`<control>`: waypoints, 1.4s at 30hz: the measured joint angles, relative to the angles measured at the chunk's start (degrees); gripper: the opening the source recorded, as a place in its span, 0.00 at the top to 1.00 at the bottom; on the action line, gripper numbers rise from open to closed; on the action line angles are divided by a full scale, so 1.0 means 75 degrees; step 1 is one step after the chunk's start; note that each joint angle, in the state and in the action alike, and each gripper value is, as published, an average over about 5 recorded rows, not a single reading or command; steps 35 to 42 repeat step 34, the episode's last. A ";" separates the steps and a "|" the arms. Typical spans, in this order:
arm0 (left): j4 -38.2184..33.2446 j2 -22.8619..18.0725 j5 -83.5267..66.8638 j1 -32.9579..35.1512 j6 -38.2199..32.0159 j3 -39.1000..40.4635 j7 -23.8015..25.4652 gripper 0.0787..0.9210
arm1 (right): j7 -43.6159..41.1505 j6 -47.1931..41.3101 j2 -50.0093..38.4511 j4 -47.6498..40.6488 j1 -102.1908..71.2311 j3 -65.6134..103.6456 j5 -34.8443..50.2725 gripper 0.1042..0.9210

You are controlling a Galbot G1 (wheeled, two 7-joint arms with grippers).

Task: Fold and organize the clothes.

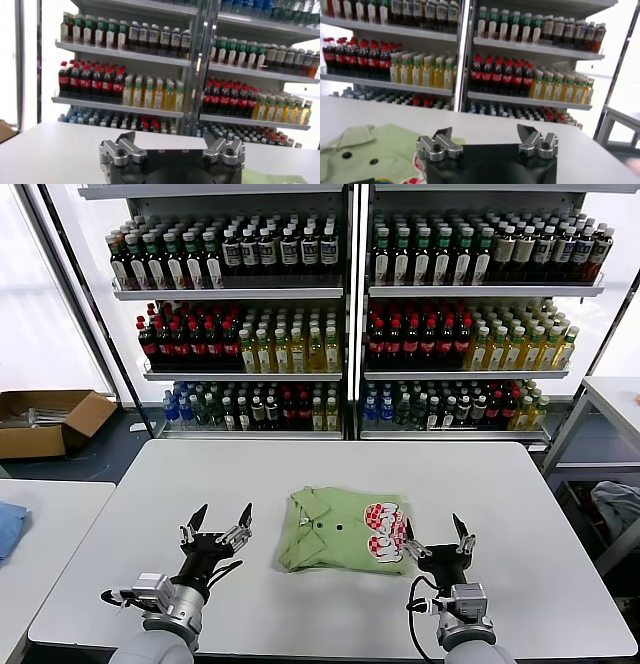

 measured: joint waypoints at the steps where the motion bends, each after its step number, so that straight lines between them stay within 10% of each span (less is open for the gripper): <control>1: -0.0008 -0.0018 0.0004 0.0002 -0.0009 0.0003 0.0006 0.12 | -0.0012 0.0002 -0.0002 0.0023 -0.0005 0.0012 -0.0014 0.12; 42: -0.0173 -0.0287 0.0186 0.0111 -0.0063 0.0030 -0.0021 0.12 | -0.0354 -0.0060 0.0108 0.0602 -0.0585 0.0415 -0.0015 0.12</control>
